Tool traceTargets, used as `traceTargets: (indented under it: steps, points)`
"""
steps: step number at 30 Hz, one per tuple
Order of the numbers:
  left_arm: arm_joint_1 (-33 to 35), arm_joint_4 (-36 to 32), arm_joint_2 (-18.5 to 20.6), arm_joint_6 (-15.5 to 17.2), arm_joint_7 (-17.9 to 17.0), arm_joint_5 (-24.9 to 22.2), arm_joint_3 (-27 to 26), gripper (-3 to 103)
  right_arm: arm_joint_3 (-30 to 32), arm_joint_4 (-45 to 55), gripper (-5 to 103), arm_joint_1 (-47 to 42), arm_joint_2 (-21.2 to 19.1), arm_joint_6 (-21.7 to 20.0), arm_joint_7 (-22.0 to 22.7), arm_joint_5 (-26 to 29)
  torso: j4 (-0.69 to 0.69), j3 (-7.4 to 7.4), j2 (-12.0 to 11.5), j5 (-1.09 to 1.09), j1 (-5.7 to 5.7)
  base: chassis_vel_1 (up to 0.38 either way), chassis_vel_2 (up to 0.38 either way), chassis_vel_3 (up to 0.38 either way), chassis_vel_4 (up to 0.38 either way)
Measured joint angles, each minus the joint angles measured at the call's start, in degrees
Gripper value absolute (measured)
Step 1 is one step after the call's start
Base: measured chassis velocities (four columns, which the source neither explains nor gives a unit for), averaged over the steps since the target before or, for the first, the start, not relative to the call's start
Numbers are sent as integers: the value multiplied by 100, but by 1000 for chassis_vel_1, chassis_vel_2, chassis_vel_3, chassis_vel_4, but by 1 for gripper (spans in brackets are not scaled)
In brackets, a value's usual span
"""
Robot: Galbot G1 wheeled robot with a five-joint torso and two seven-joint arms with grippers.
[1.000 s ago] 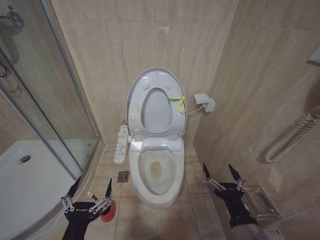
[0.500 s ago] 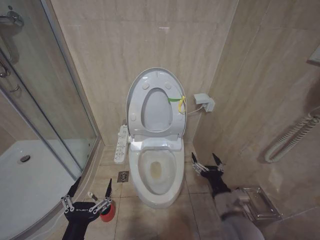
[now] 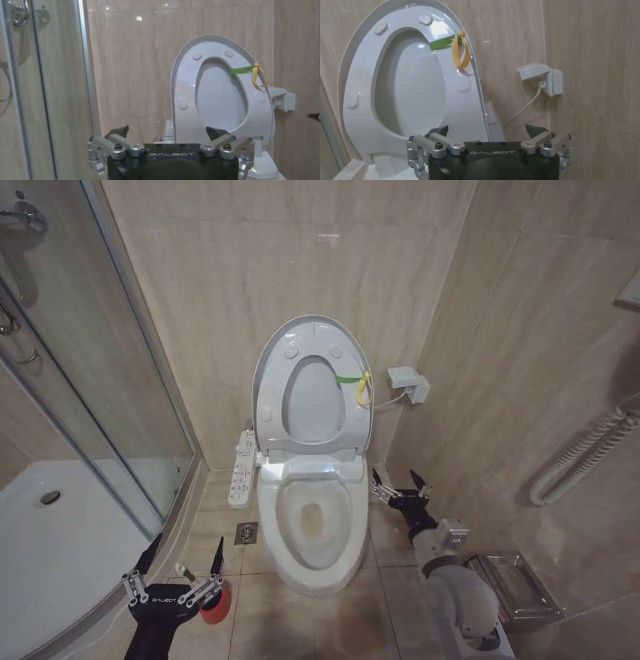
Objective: Open the toilet lid, clean the toilet bowl with a toilet brush, close the toilet lid, and flush.
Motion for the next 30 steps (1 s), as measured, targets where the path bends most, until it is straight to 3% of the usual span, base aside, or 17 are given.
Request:
traceTargets:
  steps: [7,11,30]
  points:
    - [0,0,0,0,-1,0,-1,100,237,937,100,-126,-287,70,392,281,-4,-1,1,-5,0,0,0,0,0]
    - [-1,0,0,0,0,0,0,100,80,941,100,-60,-274,223,391,216,-2,-1,0,-1,-1,0,0,0,0]
    - [0,0,0,0,0,0,0,100,19,-441,100,1165,-380,473,318,-9,-2,0,0,-1,0,0,0,0,0]
